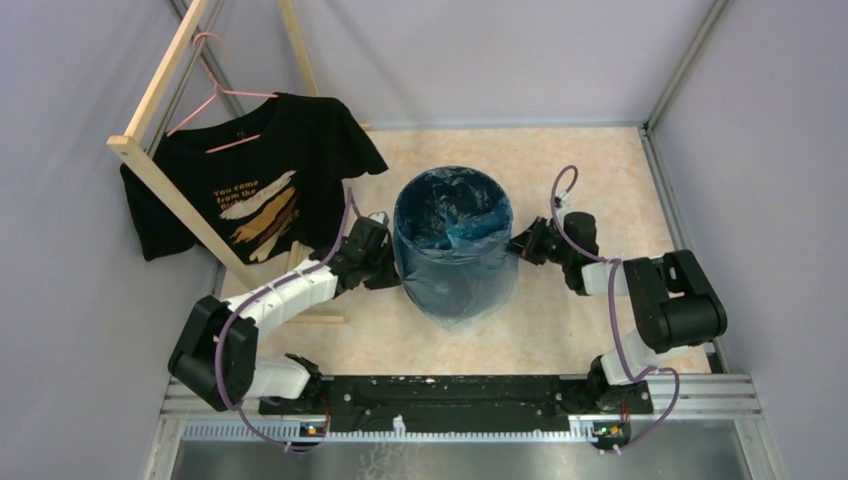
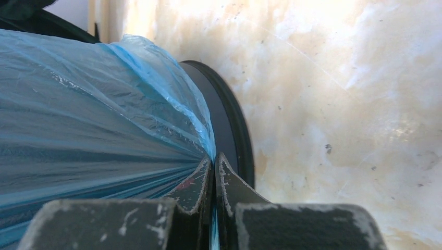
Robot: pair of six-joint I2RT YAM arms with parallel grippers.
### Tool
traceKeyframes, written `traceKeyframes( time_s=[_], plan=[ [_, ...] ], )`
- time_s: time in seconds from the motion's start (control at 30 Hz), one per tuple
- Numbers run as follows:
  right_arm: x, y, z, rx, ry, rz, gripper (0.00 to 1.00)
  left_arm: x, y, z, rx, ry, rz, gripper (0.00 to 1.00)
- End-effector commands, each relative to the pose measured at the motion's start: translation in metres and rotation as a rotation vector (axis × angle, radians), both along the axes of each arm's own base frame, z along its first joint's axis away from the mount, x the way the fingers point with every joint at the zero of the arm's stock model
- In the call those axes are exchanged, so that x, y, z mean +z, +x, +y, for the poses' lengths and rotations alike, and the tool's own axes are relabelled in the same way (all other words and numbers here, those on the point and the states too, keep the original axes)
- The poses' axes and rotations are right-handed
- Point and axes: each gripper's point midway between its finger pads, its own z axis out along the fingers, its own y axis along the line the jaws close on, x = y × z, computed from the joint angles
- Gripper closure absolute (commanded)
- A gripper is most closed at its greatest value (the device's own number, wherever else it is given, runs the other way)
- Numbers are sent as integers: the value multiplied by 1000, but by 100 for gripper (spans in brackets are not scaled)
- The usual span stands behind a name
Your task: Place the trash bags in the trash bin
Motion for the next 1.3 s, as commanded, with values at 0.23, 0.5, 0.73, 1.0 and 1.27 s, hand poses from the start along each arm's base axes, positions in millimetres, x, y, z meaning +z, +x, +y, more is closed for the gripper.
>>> traceKeyframes(
  time_s=[0.23,0.5,0.73,1.0,1.27],
  plan=[
    [-17,5,-17,-35,-169,16,98,4,0,12,35,22,-62,100],
    [35,-5,-60,-165,-385,23,47,57,-11,20,27,-14,-135,58],
    [142,-24,-98,-305,-487,-150,28,116,-44,8,-105,-205,-247,33],
    [287,-45,-27,12,-477,-463,16,177,-70,0,-276,-317,-417,7],
    [260,-68,87,431,-659,-425,12,226,-89,-7,-458,-395,-644,2]
  ],
)
